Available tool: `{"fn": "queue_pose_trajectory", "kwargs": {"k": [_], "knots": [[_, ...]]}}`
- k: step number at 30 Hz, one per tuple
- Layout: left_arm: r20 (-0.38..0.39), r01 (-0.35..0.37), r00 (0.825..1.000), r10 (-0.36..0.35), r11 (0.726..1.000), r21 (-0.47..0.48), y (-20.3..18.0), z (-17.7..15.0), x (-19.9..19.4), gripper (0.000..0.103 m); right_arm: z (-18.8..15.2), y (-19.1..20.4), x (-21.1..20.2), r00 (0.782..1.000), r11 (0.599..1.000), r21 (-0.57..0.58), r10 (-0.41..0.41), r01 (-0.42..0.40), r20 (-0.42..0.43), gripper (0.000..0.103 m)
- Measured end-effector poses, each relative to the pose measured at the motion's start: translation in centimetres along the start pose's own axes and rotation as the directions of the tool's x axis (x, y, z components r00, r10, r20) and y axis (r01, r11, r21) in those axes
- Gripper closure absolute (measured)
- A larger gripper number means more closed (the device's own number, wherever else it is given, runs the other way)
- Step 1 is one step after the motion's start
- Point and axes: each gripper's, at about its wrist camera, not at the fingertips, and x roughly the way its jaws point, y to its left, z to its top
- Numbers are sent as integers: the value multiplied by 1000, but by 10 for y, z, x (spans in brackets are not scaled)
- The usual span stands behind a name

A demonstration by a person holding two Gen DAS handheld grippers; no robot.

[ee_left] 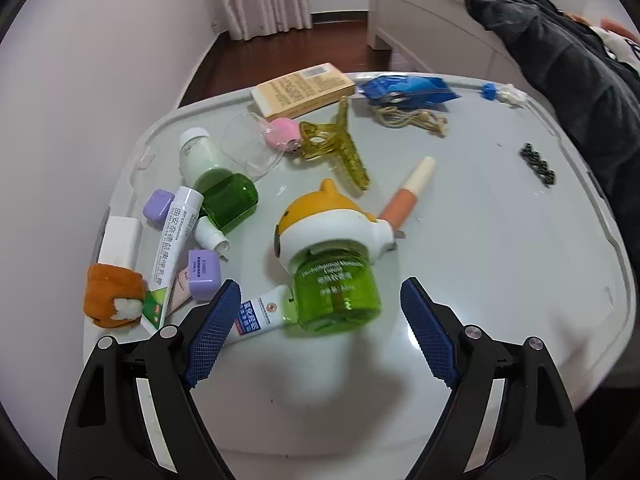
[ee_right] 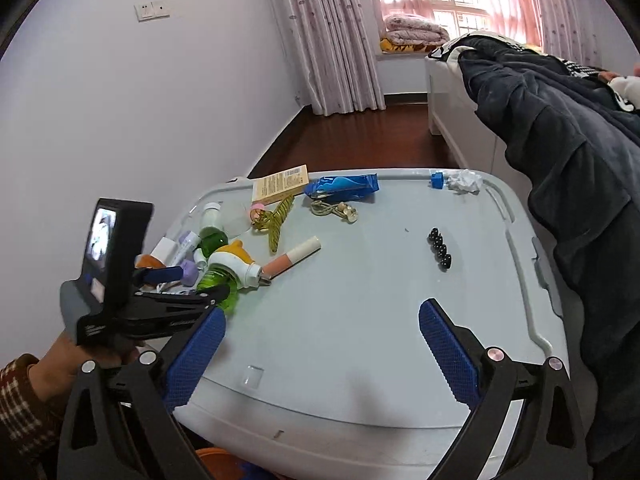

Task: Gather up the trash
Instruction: 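Grasp the green air freshener with the left tool while the right tool grasps the peach lip gloss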

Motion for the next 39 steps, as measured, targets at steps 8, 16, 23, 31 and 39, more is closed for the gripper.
{"fn": "queue_pose_trajectory", "kwargs": {"k": [8, 16, 23, 31, 39], "knots": [[17, -8, 1000, 8, 1000, -15, -2, -5, 11, 57, -5, 3, 3, 1000, 1000, -17, -4, 3, -18, 7], [139, 29, 990, -26, 999, -23, 6, -19, -40, 57, -7, -1, 15, 998, 999, -16, -36, 35, -43, 7], [188, 112, 977, -102, 993, -43, 15, -34, -81, 57, -13, 6, 36, 994, 997, -40, -66, 63, -86, 7], [235, 161, 961, -143, 985, -60, 30, -40, -101, 58, -3, 25, 79, 988, 999, -25, -39, 36, -152, 7], [247, 170, 957, -150, 983, -62, 45, -47, -103, 58, 34, 62, 181, 959, 993, -35, -121, 115, -257, 7]]}}
